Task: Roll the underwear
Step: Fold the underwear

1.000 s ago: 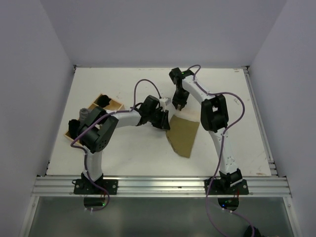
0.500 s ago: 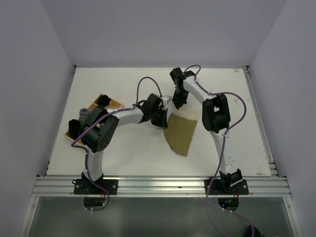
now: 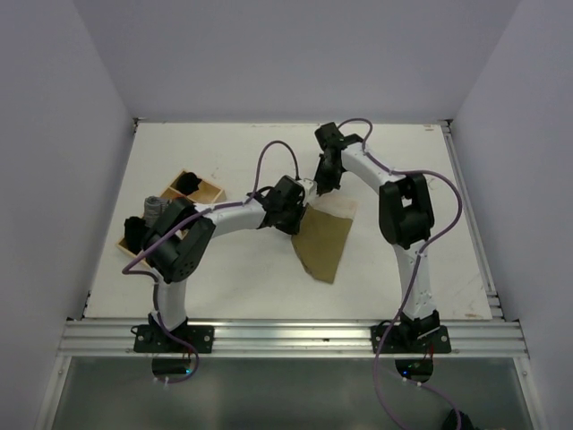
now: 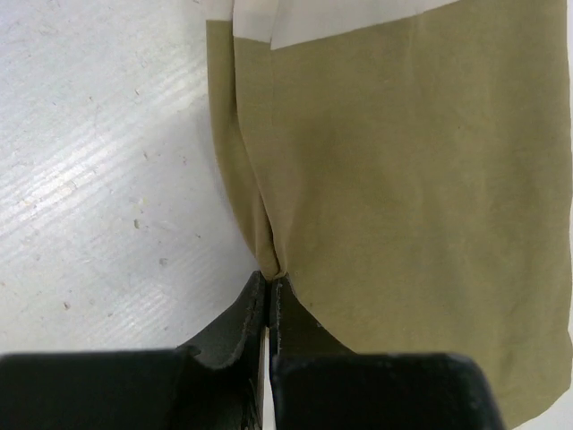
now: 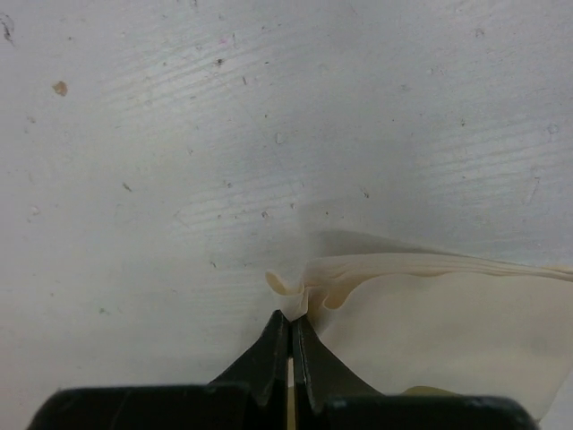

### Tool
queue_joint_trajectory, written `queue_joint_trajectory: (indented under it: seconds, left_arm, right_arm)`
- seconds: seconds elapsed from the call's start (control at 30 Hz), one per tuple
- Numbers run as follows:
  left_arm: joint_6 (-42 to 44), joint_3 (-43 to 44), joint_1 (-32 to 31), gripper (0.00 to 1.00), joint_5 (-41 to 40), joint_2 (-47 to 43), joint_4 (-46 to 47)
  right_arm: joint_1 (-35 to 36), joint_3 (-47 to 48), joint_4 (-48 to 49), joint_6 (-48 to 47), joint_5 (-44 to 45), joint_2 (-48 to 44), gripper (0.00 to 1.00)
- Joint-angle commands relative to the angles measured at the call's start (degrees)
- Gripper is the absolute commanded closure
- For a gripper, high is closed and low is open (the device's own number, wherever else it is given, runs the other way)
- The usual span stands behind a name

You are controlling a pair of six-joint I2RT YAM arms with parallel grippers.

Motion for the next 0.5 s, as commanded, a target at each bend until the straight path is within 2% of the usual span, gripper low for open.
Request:
queue_joint_trajectory:
  seconds: [0.0,0.23,0.47]
  left_arm:
    - [2.05,2.82,-2.55,1.0,-7.58,-3.29,-2.41]
    - [1.88,4.31,-4.93,1.0,-11.27,-4.34,-3.73]
    - [2.05,5.02,-6.34,1.0,-11.45,-5.05,-3.64]
  right_arm:
    - [-0.96,-2.04,6.6,-1.44,-2.11,-5.14,1.0]
    - [-1.84,-5.73,9.86,-2.67,-4.48,-7.52,1.0]
    - [-3.51,-11.18,14.16,-2.94,-6.5,-10.42,1.0]
